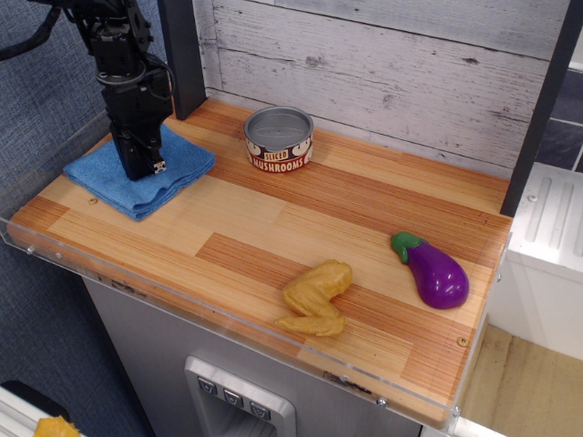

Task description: Move the blue towel over to the left side of the table

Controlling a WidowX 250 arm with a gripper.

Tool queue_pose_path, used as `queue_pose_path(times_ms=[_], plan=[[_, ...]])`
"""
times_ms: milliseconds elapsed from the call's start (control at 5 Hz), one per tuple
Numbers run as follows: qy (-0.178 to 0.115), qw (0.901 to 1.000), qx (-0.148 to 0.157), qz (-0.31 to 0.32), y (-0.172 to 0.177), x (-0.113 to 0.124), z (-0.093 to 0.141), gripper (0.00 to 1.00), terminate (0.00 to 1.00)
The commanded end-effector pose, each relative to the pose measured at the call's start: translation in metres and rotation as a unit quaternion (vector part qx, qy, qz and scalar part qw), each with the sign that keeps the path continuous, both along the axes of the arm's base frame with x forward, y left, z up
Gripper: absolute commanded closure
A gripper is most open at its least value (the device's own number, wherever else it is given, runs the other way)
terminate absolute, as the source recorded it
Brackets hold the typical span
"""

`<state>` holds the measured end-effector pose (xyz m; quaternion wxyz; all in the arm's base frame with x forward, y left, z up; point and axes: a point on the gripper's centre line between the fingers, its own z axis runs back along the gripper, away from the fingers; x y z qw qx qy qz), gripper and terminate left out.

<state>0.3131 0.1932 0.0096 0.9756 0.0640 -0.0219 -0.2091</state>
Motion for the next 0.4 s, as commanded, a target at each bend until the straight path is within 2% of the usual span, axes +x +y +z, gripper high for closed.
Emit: queue_pose_path(times_ms=[0, 200], plan=[[-0.03, 0.9995, 0.005, 0.005, -0.01, 0.0, 0.008, 1.0, 0.0], [-0.083, 0.9956, 0.029, 0.035, -0.007, 0.0, 0.023, 1.0, 0.0]])
